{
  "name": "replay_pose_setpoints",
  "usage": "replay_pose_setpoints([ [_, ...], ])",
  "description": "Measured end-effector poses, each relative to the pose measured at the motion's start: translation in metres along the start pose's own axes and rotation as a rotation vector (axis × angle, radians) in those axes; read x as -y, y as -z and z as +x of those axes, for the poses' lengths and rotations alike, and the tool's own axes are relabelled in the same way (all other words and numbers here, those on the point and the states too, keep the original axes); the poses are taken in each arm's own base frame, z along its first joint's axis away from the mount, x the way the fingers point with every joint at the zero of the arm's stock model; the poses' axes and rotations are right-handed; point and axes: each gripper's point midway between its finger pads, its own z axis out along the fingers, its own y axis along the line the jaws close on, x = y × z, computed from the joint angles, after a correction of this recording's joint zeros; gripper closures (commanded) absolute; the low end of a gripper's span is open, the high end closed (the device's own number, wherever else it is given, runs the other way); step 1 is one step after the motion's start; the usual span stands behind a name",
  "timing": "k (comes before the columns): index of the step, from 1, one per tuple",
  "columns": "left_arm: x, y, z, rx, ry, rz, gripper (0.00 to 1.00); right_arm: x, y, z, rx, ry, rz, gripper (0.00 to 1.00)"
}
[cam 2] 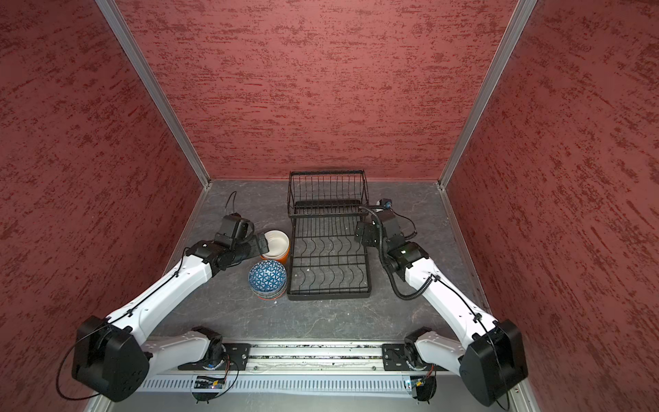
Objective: Load bowls into a dish rack
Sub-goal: Pick up the bowl from the stack of bowls.
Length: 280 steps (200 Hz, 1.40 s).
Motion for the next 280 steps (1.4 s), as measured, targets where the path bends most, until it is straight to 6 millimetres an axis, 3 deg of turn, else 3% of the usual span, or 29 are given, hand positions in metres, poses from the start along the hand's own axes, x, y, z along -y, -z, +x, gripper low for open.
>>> replay_pose_setpoints([
  [47,-0.004,-0.007,0.009,-0.042,0.000,-0.026,0.00,-0.030,0.001,0.013,-0.033,0.063,-0.046,0.01],
  [88,-0.003,-0.018,0.012,-0.085,-0.009,-0.050,0.01,-0.039,-0.005,0.032,-0.083,0.112,-0.043,0.01],
  [135,0.000,-0.031,0.012,-0.122,-0.007,-0.059,0.07,-0.043,-0.003,0.035,-0.087,0.124,-0.051,0.01],
  [205,0.004,-0.043,0.007,-0.142,0.002,-0.058,0.25,-0.042,-0.005,0.042,-0.098,0.141,-0.050,0.02],
  [280,0.009,-0.053,0.003,-0.148,-0.015,-0.057,0.57,-0.043,-0.007,0.042,-0.087,0.141,-0.056,0.05],
])
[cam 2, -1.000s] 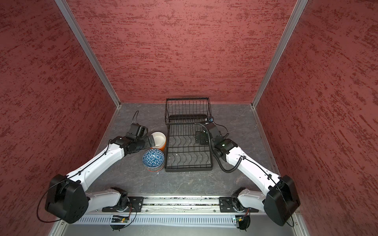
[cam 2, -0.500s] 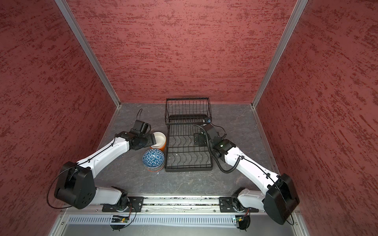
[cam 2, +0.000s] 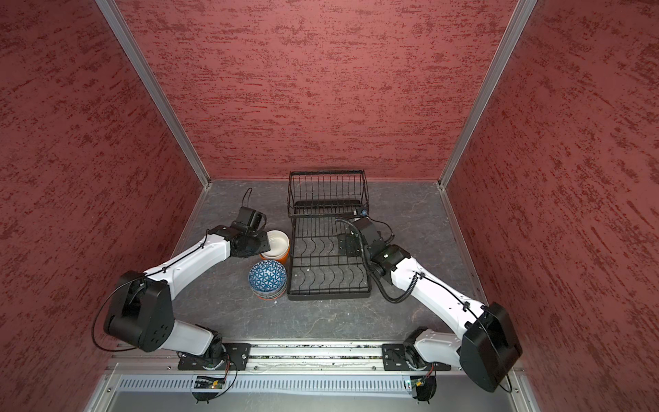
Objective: Load bowls into a dish rack
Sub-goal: Pick up the bowl from the stack of bowls.
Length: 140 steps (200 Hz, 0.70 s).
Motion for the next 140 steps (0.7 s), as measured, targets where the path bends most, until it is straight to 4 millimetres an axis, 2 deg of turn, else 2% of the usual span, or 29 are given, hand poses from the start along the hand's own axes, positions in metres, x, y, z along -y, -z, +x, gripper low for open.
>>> replay_pose_setpoints([
  [19,0.001,0.001,-0.003,0.007,-0.002,0.003,0.63,0.001,-0.001,0.002,-0.004,0.001,0.002,0.06],
  [89,0.002,-0.005,-0.004,0.006,-0.010,-0.003,0.71,-0.002,-0.001,0.001,0.005,0.001,-0.005,0.07],
  [140,-0.001,-0.011,-0.003,-0.003,-0.019,-0.018,0.89,-0.002,-0.001,0.000,0.006,0.001,-0.005,0.07],
])
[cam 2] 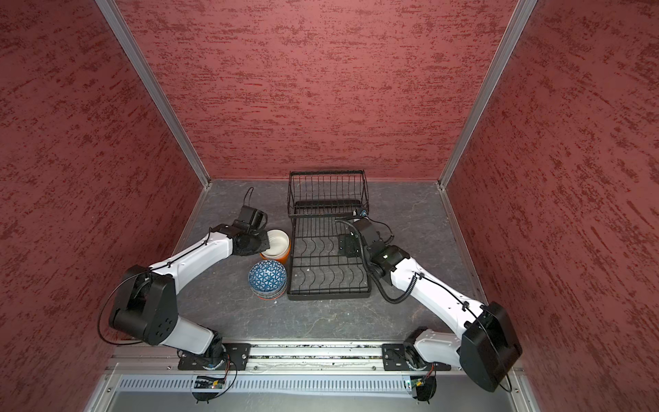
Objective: Load bowls into a dish rack
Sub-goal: Pick up the bowl from the stack of bowls, then place the bowl on a stack of bowls.
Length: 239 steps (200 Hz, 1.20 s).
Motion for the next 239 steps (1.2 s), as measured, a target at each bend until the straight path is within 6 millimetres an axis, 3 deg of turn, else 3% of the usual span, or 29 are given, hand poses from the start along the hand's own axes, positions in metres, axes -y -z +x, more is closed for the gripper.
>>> replay_pose_setpoints([
  [37,0.000,-0.001,-0.001,0.006,-0.003,-0.002,1.00,0.000,-0.001,0.001,-0.003,0.001,0.001,0.07],
  [115,0.001,0.003,-0.001,0.008,-0.027,0.009,1.00,-0.001,-0.002,0.000,0.005,-0.002,-0.003,0.07],
  [239,0.011,0.037,-0.014,0.084,-0.041,0.094,1.00,-0.007,0.002,-0.005,0.036,-0.009,-0.046,0.07],
])
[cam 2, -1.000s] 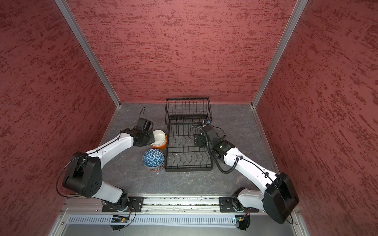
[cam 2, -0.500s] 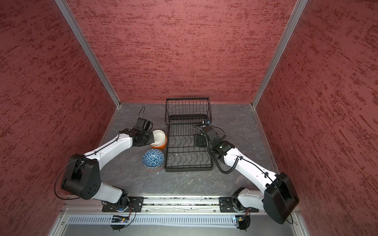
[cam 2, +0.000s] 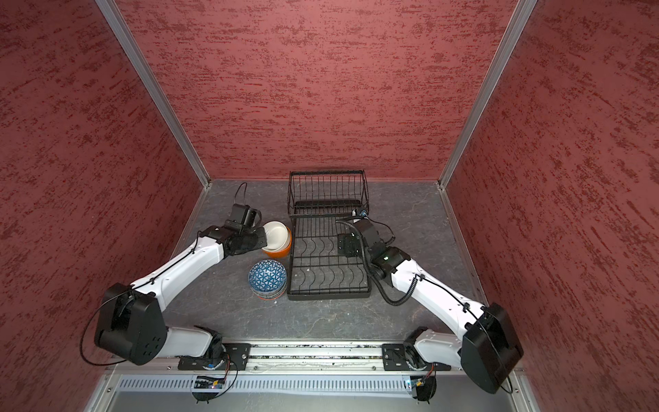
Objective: Load bowls into a dish rack
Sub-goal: Place the bowl on a stack of bowls.
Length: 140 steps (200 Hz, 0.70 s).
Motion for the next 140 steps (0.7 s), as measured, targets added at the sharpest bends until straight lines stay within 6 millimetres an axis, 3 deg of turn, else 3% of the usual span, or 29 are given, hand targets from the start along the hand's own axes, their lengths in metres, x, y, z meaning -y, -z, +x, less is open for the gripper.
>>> replay_pose_setpoints([
  [77,0.000,-0.003,-0.001,0.006,-0.012,-0.002,1.00,0.001,0.000,0.004,0.001,0.002,-0.006,0.07],
  [140,-0.011,-0.030,0.013,-0.034,-0.017,-0.054,1.00,0.001,0.001,0.003,0.009,0.001,-0.010,0.08],
])
